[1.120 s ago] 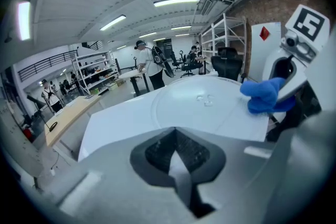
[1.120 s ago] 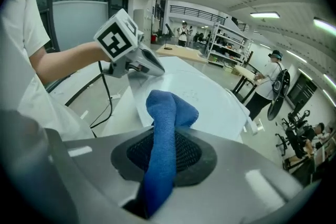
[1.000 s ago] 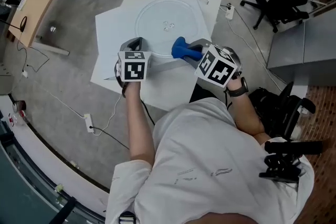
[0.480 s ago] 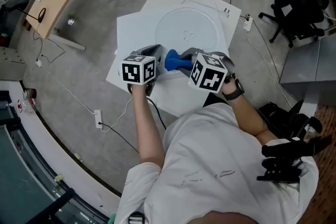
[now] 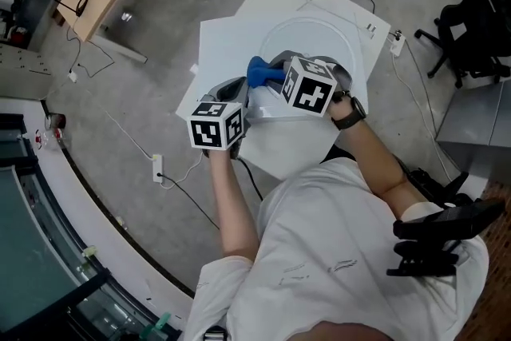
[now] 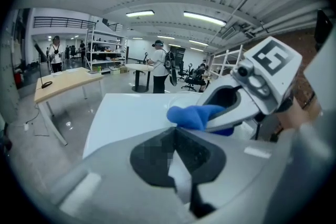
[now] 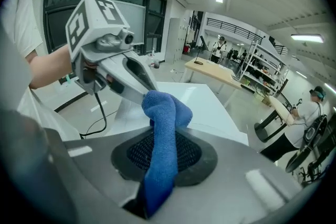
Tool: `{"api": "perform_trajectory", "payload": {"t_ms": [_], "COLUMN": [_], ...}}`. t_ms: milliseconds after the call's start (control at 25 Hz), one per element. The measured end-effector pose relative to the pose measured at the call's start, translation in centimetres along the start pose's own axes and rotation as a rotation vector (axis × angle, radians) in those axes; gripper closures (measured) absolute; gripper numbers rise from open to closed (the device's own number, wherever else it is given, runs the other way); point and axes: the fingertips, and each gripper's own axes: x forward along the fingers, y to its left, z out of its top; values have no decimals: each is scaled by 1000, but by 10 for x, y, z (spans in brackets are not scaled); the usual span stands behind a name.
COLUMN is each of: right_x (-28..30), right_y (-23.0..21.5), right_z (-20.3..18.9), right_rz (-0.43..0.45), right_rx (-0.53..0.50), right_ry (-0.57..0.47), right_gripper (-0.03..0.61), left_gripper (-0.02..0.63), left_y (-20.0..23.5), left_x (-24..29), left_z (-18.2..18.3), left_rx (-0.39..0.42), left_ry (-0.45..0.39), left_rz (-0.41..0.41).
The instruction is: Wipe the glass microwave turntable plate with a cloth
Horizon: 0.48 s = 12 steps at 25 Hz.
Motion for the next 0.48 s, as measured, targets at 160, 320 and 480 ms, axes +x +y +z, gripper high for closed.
{"api": "perform_trajectory", "payload": {"t_ms": [160, 320, 480], "right_x": [16, 20, 11], "right_y": [-35, -81, -121], "right_z": [11, -3, -25], "right_rz": [-48, -145, -221], "right_rx": [29, 95, 169], "right_ry": [-12, 4, 30], "right_gripper": [511, 509, 509], "left_gripper": [611, 611, 611], "left_y": [-4, -30, -40], "left_x": [-8, 4, 19], "left_z": [4, 0, -14], "left_rx": [17, 71, 132], "left_ry": [-12, 11, 112], "left_rz": [-2, -49, -49]}}
